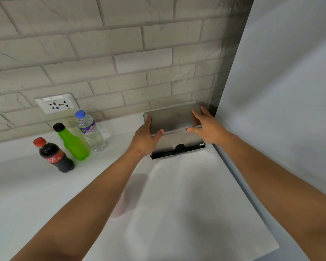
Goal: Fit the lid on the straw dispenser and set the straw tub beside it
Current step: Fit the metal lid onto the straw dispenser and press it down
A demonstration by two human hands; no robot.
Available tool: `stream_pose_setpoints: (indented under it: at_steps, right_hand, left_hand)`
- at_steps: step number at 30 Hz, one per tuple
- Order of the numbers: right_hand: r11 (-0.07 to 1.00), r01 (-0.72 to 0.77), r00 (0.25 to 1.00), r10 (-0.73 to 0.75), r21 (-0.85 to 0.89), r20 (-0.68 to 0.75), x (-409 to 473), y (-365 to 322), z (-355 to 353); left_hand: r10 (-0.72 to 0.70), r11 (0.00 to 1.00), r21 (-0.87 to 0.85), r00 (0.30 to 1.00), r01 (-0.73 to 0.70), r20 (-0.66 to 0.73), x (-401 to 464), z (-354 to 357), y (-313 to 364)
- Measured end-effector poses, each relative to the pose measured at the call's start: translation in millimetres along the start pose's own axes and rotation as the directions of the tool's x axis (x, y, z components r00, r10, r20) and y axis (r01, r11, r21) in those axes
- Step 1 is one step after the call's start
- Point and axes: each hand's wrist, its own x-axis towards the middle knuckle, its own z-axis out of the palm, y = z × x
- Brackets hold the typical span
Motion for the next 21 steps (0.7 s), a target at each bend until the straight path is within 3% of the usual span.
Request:
stream_pose_setpoints:
  at_steps: [21]
  right_hand:
    - [1.0, 0.007, 1.0, -0.007, 0.012, 0.029, 48.7, 3.4, -13.1]
  left_hand:
    - [-0.023, 0.999, -0.049, 1.0, 0.022, -0.02, 42.9, 2.8, 5.2]
